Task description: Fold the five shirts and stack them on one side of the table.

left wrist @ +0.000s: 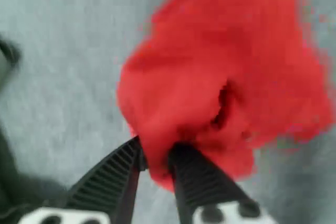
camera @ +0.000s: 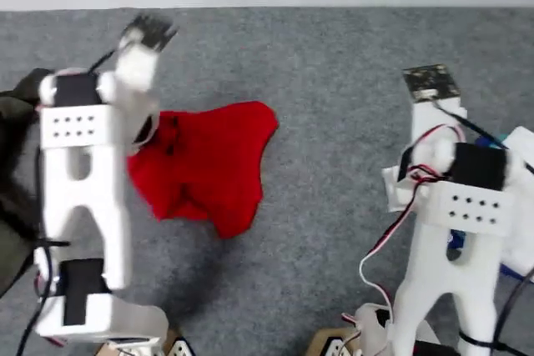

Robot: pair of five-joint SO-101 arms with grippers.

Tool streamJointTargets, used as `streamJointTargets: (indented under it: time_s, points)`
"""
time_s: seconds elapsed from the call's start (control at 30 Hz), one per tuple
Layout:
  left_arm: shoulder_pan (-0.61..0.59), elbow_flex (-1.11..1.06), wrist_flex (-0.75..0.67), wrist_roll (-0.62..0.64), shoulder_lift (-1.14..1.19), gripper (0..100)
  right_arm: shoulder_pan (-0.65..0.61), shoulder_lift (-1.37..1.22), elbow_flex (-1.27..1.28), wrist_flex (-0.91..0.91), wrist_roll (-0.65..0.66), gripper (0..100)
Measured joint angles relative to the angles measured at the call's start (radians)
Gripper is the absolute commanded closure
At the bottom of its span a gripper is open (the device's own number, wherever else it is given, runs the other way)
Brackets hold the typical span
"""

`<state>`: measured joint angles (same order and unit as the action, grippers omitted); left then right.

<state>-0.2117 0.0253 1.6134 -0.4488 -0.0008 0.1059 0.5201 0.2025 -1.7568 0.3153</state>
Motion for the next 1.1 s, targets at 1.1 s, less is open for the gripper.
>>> streamJointTargets:
  time_s: [1.1]
  points:
    - [-0.66, 0.075, -0.087, -0.226, 0.0, 86, -0.888, -0.655, -0.258, 0.186, -0.175, 78.0]
